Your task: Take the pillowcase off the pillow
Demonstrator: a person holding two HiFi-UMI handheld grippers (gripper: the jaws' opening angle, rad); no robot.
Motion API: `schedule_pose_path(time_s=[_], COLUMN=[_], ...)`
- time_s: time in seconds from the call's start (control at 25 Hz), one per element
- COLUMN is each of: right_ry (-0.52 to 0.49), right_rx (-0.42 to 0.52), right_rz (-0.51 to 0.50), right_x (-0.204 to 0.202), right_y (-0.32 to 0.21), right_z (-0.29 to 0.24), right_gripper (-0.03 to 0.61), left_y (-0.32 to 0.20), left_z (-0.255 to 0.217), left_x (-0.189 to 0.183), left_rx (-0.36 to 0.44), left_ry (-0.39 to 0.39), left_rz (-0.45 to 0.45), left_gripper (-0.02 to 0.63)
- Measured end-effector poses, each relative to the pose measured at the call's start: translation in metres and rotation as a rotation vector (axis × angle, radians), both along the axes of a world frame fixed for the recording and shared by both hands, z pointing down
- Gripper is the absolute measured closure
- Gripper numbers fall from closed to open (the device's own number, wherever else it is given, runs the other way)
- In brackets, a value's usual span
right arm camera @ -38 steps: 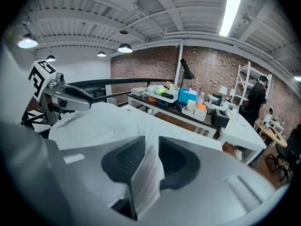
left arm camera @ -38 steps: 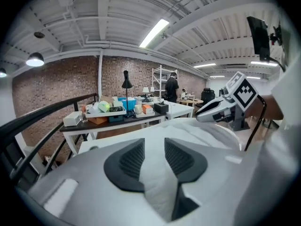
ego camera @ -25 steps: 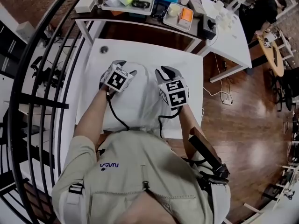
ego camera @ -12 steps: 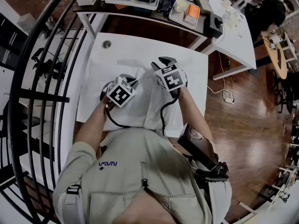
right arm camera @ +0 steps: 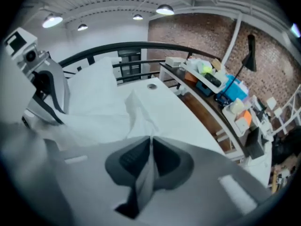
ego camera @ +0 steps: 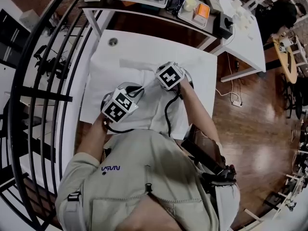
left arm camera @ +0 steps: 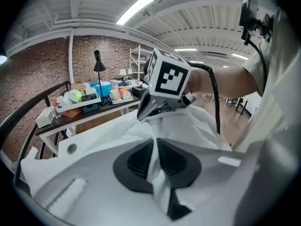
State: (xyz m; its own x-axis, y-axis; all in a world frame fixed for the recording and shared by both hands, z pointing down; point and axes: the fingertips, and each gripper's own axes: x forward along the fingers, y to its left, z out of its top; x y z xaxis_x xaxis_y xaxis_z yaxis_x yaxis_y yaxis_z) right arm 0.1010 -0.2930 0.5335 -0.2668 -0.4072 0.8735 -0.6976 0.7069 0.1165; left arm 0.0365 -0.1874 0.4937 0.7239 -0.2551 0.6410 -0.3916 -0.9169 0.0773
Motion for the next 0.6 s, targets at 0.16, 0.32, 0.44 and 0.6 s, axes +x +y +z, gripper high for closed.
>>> schedule_pose_path(time_s=[0.16, 0.32, 0.44, 0.6], right_ry=[0.030, 0.085, 0.096, 0.084], right_rx=[0.122, 0.229, 0.266, 0.252], right_rz=[0.081, 0.199, 0.294, 0.399], right_x=[0.018, 0.064, 0.104, 0.137], right_y=[-0.010, -0.018, -0.017, -0.008], right_z=[-0.023, -0.049, -0.061, -0.052], right_gripper=[0.563, 0.563, 0.565, 0.563], left_y=[-0.003, -0.004, -0.007, -0.023], left_z=[-0.026, -0.063, -0.076, -0.063], left_x=[-0.011, -0.032, -0.050, -0.059], left_rx=[0.041, 0.085, 0.084, 0.056], left_ry=[0.096, 0.224, 0.292, 0.311], left_rz=[-0.063, -0.122, -0.179, -0.215], left_gripper=[0.589, 0.591, 0.591, 0.591])
